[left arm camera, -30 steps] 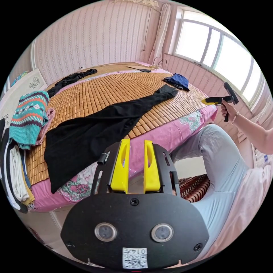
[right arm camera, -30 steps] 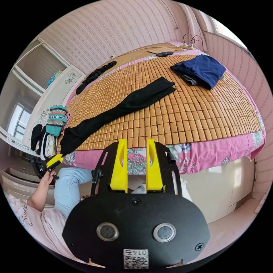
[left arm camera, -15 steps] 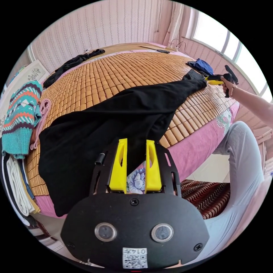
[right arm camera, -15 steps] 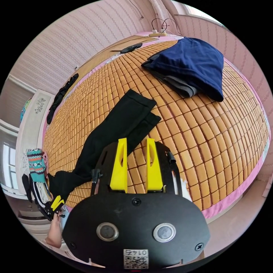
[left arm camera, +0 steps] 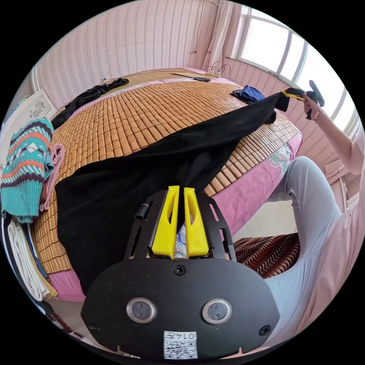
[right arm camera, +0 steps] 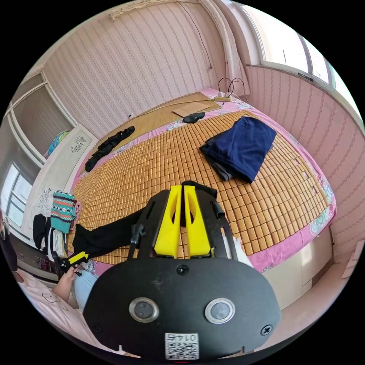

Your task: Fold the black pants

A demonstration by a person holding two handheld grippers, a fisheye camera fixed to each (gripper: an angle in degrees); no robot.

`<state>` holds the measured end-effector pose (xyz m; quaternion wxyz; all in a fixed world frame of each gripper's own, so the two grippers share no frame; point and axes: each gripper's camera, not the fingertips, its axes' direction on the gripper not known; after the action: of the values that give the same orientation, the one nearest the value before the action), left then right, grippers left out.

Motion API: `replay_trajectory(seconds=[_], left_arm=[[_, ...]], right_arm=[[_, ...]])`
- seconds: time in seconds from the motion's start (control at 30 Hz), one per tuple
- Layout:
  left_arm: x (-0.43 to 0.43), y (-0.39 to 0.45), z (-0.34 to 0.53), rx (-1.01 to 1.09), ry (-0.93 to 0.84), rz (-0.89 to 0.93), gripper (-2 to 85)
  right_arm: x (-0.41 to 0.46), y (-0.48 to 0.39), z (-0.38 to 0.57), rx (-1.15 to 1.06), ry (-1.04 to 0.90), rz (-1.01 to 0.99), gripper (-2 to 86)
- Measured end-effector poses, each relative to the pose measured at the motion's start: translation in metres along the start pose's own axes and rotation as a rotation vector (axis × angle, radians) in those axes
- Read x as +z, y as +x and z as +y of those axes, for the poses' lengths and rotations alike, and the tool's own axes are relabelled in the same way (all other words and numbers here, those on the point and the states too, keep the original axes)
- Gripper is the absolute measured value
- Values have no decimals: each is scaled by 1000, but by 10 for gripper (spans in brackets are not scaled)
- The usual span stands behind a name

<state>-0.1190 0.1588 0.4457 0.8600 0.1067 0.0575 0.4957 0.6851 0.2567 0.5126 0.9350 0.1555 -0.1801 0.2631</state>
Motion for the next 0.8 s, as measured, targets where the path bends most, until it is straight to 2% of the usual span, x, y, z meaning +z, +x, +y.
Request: replay_trajectory(seconds=[0.13, 0.23, 0.3, 0.37, 0.47, 0.57, 0.63, 0.73, 0.8], left_arm=[[-10, 1, 6, 46, 6, 19, 5], [-5, 1, 12, 49, -12, 45, 12], [-3, 0, 15, 24, -15, 64, 20], [-5, -2, 18, -9, -4, 72, 31], [-23, -10, 22, -59, 34, 53, 45], [-46, -36, 32, -153, 109, -32, 70], [-55, -70, 33, -224, 116, -175, 77], [-46, -122, 22, -328, 120, -297, 101], [-26, -154, 16, -406, 83, -312, 124]], right_arm=[[-33, -11, -25, -33, 1, 89, 8], [-10, -17, -61, -73, -50, 139, 17], [12, -16, -83, -69, -62, 90, 27], [37, -12, -104, -30, -67, 11, 80], [56, -5, -104, 8, -113, 7, 125], [75, 16, -74, 28, -215, 148, 129], [89, 36, -48, 77, -308, 203, 134], [101, 62, -6, 175, -397, 133, 130], [107, 65, 9, 187, -419, 94, 113]])
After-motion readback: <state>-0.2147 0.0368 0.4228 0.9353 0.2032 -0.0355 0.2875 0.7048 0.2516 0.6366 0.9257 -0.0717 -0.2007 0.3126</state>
